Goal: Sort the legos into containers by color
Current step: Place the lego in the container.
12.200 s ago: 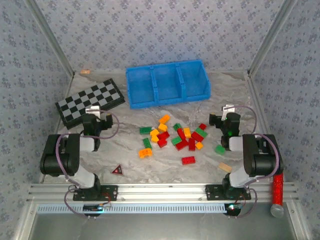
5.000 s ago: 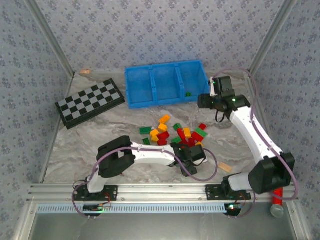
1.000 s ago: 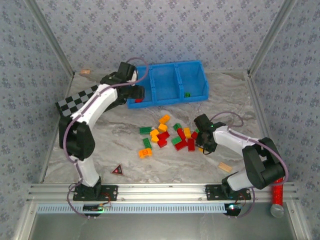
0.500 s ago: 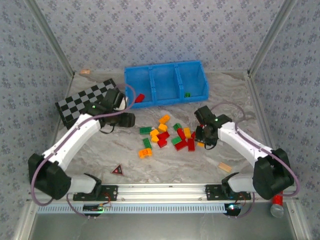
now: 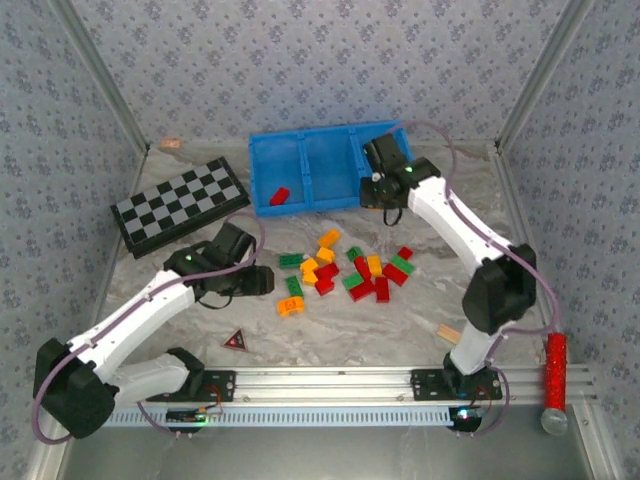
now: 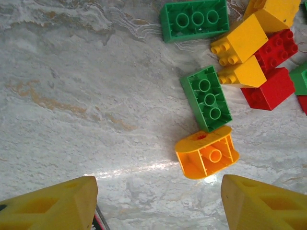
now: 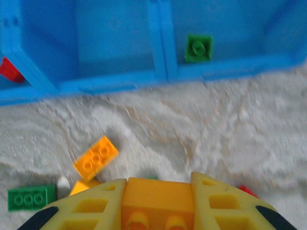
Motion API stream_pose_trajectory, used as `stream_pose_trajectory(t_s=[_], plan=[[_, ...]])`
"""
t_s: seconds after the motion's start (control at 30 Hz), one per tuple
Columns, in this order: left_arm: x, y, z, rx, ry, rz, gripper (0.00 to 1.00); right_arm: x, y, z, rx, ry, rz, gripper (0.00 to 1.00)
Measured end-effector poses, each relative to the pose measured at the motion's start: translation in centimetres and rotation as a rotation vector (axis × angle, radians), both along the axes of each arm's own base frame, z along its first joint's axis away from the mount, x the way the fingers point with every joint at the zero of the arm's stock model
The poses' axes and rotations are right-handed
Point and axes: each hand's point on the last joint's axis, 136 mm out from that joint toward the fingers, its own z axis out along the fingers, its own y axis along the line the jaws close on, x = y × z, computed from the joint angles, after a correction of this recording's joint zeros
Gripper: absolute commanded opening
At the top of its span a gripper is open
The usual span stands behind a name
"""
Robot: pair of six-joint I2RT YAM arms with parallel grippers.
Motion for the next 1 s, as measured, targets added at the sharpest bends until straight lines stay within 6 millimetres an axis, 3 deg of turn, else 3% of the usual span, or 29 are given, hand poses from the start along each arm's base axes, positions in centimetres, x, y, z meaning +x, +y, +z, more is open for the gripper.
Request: stream_pose_trajectory(t_s=[0.27, 0.4, 0.6, 0.8, 1.0], plan=[[-1.2, -2.9, 0.4, -0.05, -0.019, -0.042, 0.7, 6.7, 6.1, -0.9, -0.071, -0.09, 0.163, 0.26], [-1.9, -4.3, -0.3, -0.039, -0.004, -0.071, 0.7, 9.1, 8.4, -2.5, -0.091, -0.107, 0.209, 0.26], [-2.5, -5.2, -1.1, -0.01, 0.018, -0.084, 0.71, 10.9, 9.0, -6.7, -0.127, -0.061, 0.226, 0.27], [-1.5, -7.3, 0.0, 0.0, 0.0, -0.071, 0.72, 11.2, 8.6, -11.1, -0.164, 0.006, 0.233, 0.28], [-0.2, -10.4, 0.6, 0.008, -0.002, -0.044, 0.72, 11.8, 8.4, -13.1, -0.174, 0.025, 0.231, 0.3]])
